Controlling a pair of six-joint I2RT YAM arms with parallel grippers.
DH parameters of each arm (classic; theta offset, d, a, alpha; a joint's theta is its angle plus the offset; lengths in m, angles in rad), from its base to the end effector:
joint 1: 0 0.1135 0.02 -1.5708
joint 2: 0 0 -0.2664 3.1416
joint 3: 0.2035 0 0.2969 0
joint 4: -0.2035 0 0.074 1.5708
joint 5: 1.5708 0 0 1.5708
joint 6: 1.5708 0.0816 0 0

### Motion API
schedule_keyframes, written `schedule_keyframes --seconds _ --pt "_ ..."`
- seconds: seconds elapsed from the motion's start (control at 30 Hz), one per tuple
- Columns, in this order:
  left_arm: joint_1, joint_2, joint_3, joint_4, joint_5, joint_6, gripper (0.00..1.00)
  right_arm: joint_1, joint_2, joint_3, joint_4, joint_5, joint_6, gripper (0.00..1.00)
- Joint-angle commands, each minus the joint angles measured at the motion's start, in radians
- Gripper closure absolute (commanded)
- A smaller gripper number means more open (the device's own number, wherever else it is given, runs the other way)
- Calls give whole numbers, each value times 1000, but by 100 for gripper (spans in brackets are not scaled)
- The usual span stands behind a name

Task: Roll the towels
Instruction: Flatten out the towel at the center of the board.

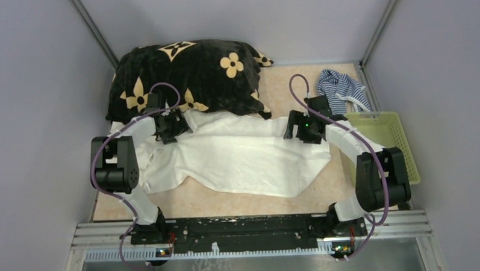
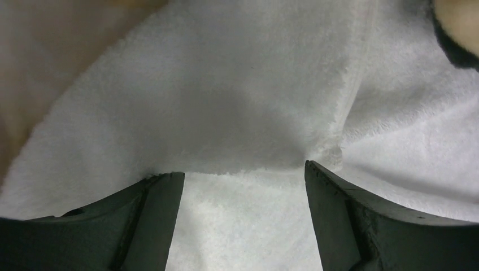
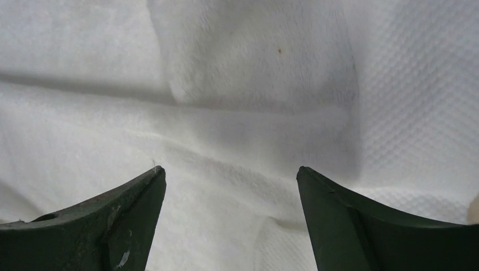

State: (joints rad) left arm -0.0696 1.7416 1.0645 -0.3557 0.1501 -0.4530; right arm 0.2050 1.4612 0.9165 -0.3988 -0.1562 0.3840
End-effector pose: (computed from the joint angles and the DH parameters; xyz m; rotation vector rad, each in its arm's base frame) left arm 0.4069 -0.0406 0.1078 -0.4483 2.5968 -0.3790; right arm 0.3512 0.0860 0.1538 0.1636 2.5475 0.4314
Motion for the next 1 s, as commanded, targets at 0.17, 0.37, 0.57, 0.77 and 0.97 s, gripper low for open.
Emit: schedule_keyframes --seconds 0.17,0.37,0.57,0.77,0.97 --pt "-93 -216 -50 -185 -128 61 15 63 -91 -11 -157 -42 -22 14" --pt "-236 -219 -155 -207 -116 -14 14 139 -76 -16 -268 107 5 18" --pt "-275 -209 -215 -191 -75 -34 14 241 -66 5 -310 191 38 24" --pt "-334 -208 -277 -201 -15 -48 14 334 -5 39 -302 192 86 24" --pt "-377 -268 -314 -247 41 -54 14 336 -17 -42 -286 226 151 24"
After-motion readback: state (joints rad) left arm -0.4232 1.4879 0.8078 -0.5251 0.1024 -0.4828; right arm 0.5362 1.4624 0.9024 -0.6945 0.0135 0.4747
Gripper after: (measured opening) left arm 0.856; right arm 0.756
